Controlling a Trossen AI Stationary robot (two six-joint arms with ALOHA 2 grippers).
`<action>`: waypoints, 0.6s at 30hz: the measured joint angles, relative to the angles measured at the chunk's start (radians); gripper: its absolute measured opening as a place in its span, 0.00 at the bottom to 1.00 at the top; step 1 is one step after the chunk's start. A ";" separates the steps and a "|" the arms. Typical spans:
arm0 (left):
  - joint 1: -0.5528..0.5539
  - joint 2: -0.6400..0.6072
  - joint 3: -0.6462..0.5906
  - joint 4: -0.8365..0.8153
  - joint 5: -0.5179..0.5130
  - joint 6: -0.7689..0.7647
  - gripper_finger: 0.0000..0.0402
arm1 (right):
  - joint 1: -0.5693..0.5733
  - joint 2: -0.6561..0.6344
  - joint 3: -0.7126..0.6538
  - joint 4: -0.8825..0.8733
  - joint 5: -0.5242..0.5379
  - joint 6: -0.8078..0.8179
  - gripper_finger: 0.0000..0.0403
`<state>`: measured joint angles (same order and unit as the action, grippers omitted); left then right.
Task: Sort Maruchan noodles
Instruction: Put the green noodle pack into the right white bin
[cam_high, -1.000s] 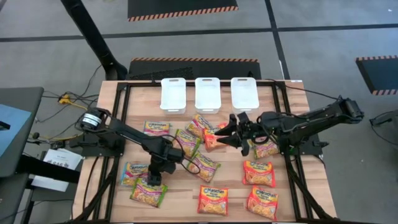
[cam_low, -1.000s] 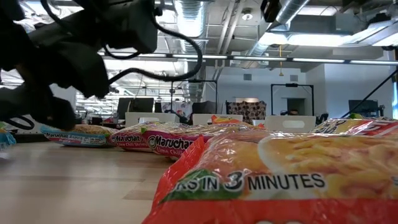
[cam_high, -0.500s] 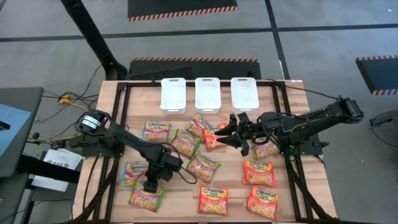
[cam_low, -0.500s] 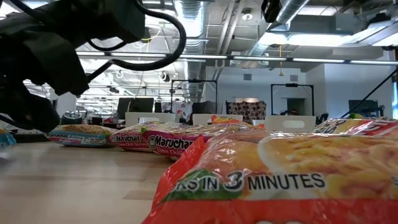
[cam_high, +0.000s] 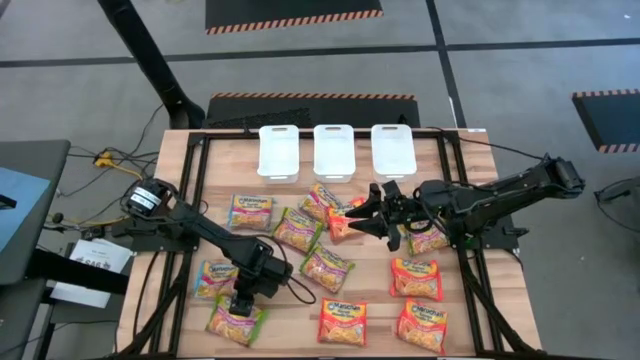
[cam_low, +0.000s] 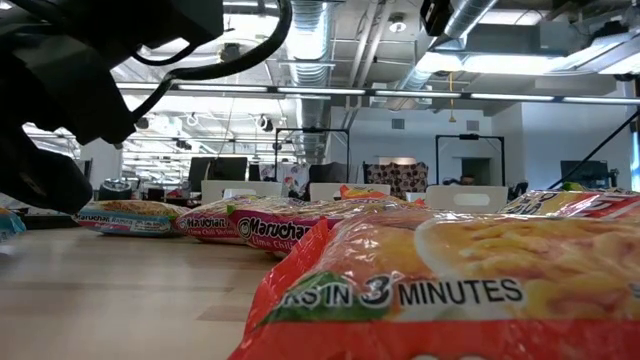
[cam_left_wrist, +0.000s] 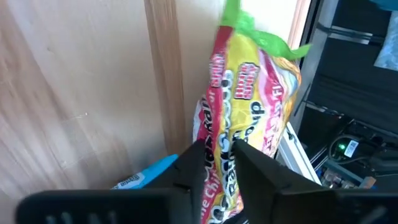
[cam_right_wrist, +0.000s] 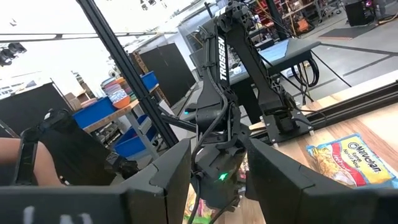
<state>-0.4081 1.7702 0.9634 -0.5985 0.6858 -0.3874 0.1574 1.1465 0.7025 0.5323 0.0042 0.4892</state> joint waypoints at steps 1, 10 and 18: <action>-0.001 0.000 0.000 0.004 0.006 0.000 0.12 | 0.000 0.000 0.000 0.000 0.001 0.000 0.46; -0.011 0.000 0.000 0.049 0.013 -0.016 0.00 | 0.000 0.000 0.000 0.006 0.059 0.000 0.46; 0.066 -0.015 0.024 0.034 0.040 0.047 0.00 | -0.011 0.000 0.000 0.048 0.079 0.001 0.46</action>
<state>-0.3423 1.7550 0.9873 -0.5641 0.7257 -0.3399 0.1468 1.1461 0.7025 0.5802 0.0830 0.4899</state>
